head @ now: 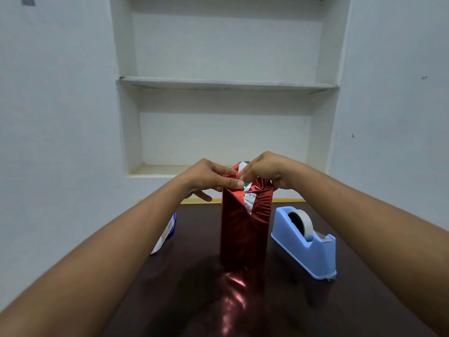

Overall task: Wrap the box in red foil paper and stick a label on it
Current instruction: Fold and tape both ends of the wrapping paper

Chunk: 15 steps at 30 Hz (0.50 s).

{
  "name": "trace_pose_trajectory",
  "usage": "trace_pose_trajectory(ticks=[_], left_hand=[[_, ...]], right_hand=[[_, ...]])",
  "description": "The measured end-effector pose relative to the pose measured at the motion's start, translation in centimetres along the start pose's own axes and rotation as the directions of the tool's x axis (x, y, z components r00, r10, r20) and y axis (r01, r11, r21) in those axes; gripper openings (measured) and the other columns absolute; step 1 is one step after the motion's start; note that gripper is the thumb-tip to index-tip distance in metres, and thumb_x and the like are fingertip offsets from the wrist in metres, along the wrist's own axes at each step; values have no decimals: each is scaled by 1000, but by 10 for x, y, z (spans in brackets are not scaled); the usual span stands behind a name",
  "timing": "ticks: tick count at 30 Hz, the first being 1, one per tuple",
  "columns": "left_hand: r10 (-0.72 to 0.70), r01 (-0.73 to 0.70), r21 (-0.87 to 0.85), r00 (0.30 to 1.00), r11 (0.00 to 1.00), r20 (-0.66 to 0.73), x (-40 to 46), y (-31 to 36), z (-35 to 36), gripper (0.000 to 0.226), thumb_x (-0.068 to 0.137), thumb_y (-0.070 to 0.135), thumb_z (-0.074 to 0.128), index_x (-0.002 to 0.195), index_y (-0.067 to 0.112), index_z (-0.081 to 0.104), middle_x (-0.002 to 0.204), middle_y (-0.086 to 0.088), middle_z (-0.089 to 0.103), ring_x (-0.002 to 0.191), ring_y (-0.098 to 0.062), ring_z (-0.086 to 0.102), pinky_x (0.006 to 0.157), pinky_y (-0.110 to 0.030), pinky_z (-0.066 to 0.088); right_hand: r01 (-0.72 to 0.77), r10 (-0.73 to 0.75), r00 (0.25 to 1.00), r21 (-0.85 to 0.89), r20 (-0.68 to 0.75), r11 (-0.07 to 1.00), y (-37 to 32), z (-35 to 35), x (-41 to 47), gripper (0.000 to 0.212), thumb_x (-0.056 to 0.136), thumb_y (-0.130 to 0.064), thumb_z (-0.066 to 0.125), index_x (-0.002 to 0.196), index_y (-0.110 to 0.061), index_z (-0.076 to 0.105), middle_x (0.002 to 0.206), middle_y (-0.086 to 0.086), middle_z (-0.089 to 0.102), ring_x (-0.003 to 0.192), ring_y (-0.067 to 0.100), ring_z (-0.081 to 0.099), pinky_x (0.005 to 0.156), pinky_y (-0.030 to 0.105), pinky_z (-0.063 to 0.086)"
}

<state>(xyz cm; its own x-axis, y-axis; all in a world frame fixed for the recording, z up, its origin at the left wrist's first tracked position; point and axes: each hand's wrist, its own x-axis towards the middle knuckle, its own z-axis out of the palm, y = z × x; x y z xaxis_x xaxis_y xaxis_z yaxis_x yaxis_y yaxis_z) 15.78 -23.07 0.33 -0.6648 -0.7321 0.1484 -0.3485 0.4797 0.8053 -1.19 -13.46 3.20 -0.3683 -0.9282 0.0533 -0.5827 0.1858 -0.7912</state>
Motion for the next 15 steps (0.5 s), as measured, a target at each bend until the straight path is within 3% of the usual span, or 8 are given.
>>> trace_pose_trajectory(ticks=[3, 5, 7, 9, 11, 13, 15], left_hand=[[-1, 1, -16, 1000, 1000, -28, -1, -2, 2, 55, 66, 49, 94, 117, 39, 78, 107, 9, 77, 103, -12, 70, 84, -42, 63], [-6, 4, -46, 999, 999, -45, -2, -6, 3, 50, 66, 48, 94, 113, 41, 79, 104, 12, 77, 102, -14, 70, 87, -44, 61], [-14, 9, -81, 998, 997, -54, -2, -9, 4, 44, 67, 46, 93, 108, 42, 79, 103, 11, 77, 101, -14, 69, 88, -45, 60], [-13, 7, -105, 998, 994, -59, -2, -11, 6, 38, 68, 45, 93, 104, 43, 80, 104, 10, 78, 101, -14, 69, 89, -46, 59], [-6, -1, -106, 998, 994, -66, -2, -11, 7, 38, 68, 44, 93, 103, 42, 79, 105, 8, 77, 102, -15, 69, 87, -44, 58], [-1, -7, -103, 998, 995, -70, -2, -10, 7, 41, 68, 44, 93, 107, 41, 79, 106, 8, 77, 102, -16, 68, 85, -41, 57], [4, -12, -106, 998, 994, -68, -2, -11, 7, 43, 68, 44, 93, 109, 40, 80, 106, 8, 77, 103, -17, 69, 85, -41, 56]], right_hand=[[63, -56, 995, 80, -88, 995, 6, -2, -11, 11, 83, -15, 81, 90, -24, 82, 105, 1, 74, 99, 21, 64, 86, 41, 55], [159, -106, 958, 186, -266, 970, 16, -2, -20, 9, 85, -21, 79, 90, -28, 82, 98, -9, 73, 91, 9, 62, 79, 31, 52], [248, -109, 888, 265, -446, 932, 28, -3, -31, 11, 88, -21, 74, 92, -28, 82, 96, -17, 73, 92, 0, 62, 85, 29, 55], [257, -56, 860, 335, -507, 907, 45, -4, -42, 12, 88, -21, 72, 91, -27, 82, 98, -13, 75, 94, 5, 69, 86, 30, 58], [193, 5, 875, 358, -484, 913, 62, -7, -54, 10, 89, -20, 71, 90, -22, 81, 99, -6, 76, 80, 12, 74, 71, 28, 59], [88, 19, 871, 193, -491, 977, 82, -12, -62, 12, 88, -18, 68, 87, -17, 80, 91, 0, 76, 66, 13, 71, 59, 26, 57], [-75, 32, 870, -68, -493, 995, 106, -19, -65, 17, 86, -20, 63, 82, -17, 79, 84, 1, 76, 67, 15, 68, 57, 25, 54]])
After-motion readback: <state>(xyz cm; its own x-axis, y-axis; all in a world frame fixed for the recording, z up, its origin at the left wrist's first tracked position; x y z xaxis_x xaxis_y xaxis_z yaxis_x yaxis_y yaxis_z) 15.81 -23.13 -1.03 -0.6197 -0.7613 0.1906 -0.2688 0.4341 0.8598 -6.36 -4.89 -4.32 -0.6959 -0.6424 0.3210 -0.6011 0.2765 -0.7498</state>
